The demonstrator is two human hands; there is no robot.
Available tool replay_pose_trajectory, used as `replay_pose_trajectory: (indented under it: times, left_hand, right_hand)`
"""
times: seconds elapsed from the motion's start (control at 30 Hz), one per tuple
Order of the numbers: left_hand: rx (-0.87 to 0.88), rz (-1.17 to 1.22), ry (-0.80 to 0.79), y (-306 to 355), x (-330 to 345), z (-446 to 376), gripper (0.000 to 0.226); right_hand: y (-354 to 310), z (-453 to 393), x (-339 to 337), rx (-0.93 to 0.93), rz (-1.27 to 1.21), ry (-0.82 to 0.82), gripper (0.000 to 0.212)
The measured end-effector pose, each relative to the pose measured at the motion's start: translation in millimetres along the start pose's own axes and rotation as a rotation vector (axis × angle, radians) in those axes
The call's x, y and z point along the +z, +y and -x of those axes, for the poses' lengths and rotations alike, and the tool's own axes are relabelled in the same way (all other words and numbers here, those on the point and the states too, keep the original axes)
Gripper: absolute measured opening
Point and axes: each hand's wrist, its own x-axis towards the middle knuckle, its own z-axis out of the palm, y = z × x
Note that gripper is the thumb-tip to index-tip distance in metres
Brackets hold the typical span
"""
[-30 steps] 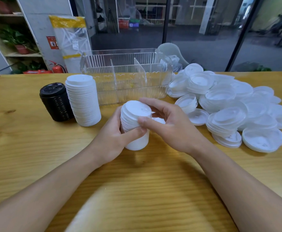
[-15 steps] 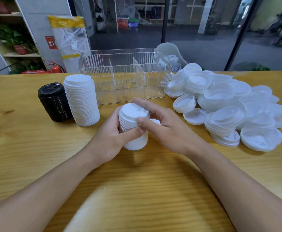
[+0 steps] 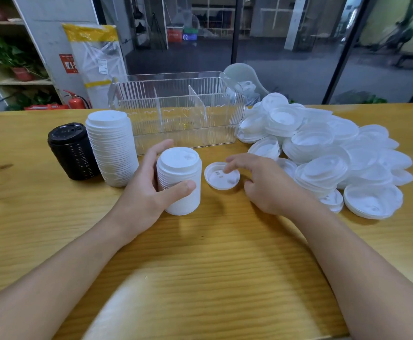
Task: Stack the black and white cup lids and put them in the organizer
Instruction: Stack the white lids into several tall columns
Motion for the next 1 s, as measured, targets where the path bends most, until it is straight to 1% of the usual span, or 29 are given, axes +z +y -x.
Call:
replay_pose_trajectory:
  times: [0.13, 0.2, 0.33, 0.4, 0.5, 0.57, 0.7, 0.8, 0.83, 0.9, 1.0]
  left_hand:
    - [0.007, -0.007, -0.005, 0.6, 0.3, 0.6, 0.083]
    - [0.01, -0.009, -0.006, 1.3, 0.5, 0.5, 0.079]
    - [0.016, -0.016, -0.007, 0.8, 0.5, 0.8, 0.077]
    - [0.019, -0.021, -0.006, 0.9, 0.5, 0.8, 0.077]
    - [0.021, -0.023, -0.008, 0.9, 0.4, 1.2, 0.076]
    - [0.019, -0.022, -0.01, 0.7, 0.0, 1.1, 0.076]
    - [0.019, -0.035, -0.007, 0.3, -0.9, 0.3, 0.076]
    - [0.017, -0.034, -0.008, 0.6, -0.2, 0.6, 0.077]
    - [0.016, -0.035, -0.007, 0.3, -0.1, 0.6, 0.077]
    - [0.014, -0.037, -0.009, 0.1, -0.3, 0.6, 0.077]
    - [0.011, -0.032, -0.023, 0.1, -0.9, 0.6, 0.077]
  right_hand:
    - [-0.4, -1.1, 9.6, -0.057, 0.037, 0.017, 0.054]
    - [-0.9, -1.7, 12.6, -0.085, 0.039, 0.03, 0.041]
    - [-4.0, -2.1, 11.6, -0.065, 0.031, 0.033, 0.016]
    - [-6.2, -1.0, 9.4, -0.066, -0.004, 0.049, 0.008]
    - [-9.2, -0.8, 5.7, -0.066, -0.108, 0.076, 0.01]
    - [-11.9, -1.4, 3.3, -0.042, -0.233, 0.126, 0.01]
    - [-10.8, -4.3, 2.8, 0.063, -0.472, 0.261, 0.012]
    - [-7.0, -5.8, 3.4, 0.165, -0.623, 0.276, 0.013]
    - [-6.7, -5.8, 3.9, 0.189, -0.624, 0.269, 0.013]
    - [-7.8, -4.7, 5.9, 0.202, -0.535, 0.249, 0.014]
    - [-7.8, -4.3, 10.3, 0.21, -0.443, 0.197, 0.026]
